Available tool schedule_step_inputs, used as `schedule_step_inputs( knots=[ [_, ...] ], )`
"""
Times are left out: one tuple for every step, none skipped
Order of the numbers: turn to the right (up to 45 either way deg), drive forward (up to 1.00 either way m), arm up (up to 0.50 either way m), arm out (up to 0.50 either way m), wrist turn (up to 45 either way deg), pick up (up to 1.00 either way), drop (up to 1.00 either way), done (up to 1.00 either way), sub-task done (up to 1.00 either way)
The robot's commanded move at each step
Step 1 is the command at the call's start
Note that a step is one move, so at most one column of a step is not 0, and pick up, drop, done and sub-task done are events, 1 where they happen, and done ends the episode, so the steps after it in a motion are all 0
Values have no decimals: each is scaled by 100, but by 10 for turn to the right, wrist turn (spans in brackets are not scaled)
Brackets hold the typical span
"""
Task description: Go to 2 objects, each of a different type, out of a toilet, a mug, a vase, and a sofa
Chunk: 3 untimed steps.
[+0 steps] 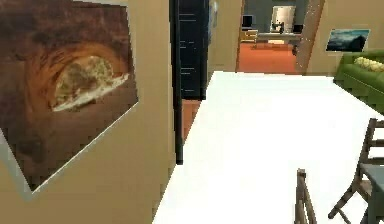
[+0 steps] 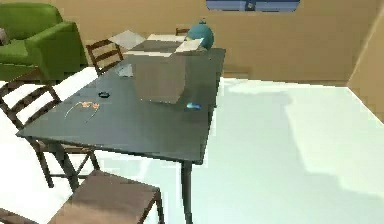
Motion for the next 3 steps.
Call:
schedule_step_inputs(
  knots=[
    [0,90,0,0,0,0,0,0,0],
    [450,0,0,0,0,0,0,0,0],
    [150,0,0,0,0,0,0,0,0]
  ],
)
